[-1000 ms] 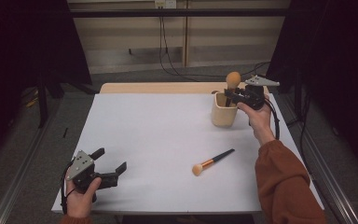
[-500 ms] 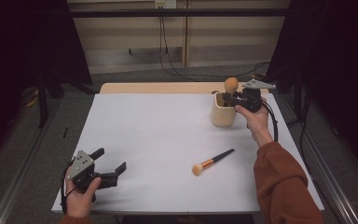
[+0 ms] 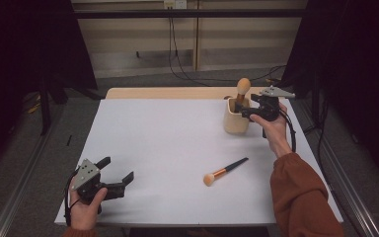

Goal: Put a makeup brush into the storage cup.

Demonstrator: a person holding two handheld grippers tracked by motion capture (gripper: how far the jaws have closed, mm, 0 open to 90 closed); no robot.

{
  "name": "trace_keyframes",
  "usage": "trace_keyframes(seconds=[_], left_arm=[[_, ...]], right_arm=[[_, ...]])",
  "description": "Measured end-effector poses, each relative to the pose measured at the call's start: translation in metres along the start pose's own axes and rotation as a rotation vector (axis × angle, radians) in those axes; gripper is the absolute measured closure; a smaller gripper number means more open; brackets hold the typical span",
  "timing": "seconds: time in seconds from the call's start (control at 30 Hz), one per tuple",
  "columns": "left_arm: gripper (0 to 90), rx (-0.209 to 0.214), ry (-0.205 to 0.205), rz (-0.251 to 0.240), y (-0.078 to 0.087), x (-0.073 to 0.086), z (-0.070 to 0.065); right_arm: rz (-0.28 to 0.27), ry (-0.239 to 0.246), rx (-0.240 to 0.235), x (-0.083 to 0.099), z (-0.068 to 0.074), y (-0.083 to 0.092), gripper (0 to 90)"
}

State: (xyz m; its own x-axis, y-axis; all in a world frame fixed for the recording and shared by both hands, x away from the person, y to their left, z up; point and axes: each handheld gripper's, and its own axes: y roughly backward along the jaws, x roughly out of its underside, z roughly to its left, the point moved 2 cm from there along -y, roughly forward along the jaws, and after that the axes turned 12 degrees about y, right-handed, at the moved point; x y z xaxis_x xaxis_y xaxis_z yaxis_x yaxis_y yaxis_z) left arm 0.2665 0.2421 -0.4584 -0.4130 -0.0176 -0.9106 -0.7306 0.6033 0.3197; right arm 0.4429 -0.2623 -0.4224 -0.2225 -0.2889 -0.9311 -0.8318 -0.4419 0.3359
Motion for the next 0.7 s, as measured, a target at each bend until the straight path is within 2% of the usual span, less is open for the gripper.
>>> trace_keyframes(seconds=[0.07, 0.17, 0.3, 0.4, 0.47, 0.7], left_arm=[[2.0, 0.001, 0.001, -0.002, 0.000, 0.000, 0.000], [2.0, 0.001, 0.003, -0.004, 0.000, 0.000, 0.000], [2.0, -0.002, -0.001, -0.006, 0.000, 0.000, 0.000], [2.0, -0.002, -0.001, -0.006, 0.001, 0.000, -0.001], [2.0, 0.000, 0.001, -0.008, 0.001, -0.001, -0.001], [2.0, -0.003, -0.005, -0.010, 0.003, -0.001, -0.001]], right_arm=[[0.003, -0.012, 0.008, 0.000, 0.000, 0.003, 6.4], [-0.012, -0.002, 0.013, 0.000, 0.001, 0.009, 3.8], [-0.023, -0.002, -0.004, 0.006, 0.002, 0.016, 1.2], [-0.023, 0.011, -0.016, 0.011, 0.003, 0.021, 0.5], [-0.043, 0.018, -0.028, 0.011, 0.005, 0.025, 0.0], [-0.056, -0.007, -0.052, 0.015, 0.010, 0.040, 0.0]])
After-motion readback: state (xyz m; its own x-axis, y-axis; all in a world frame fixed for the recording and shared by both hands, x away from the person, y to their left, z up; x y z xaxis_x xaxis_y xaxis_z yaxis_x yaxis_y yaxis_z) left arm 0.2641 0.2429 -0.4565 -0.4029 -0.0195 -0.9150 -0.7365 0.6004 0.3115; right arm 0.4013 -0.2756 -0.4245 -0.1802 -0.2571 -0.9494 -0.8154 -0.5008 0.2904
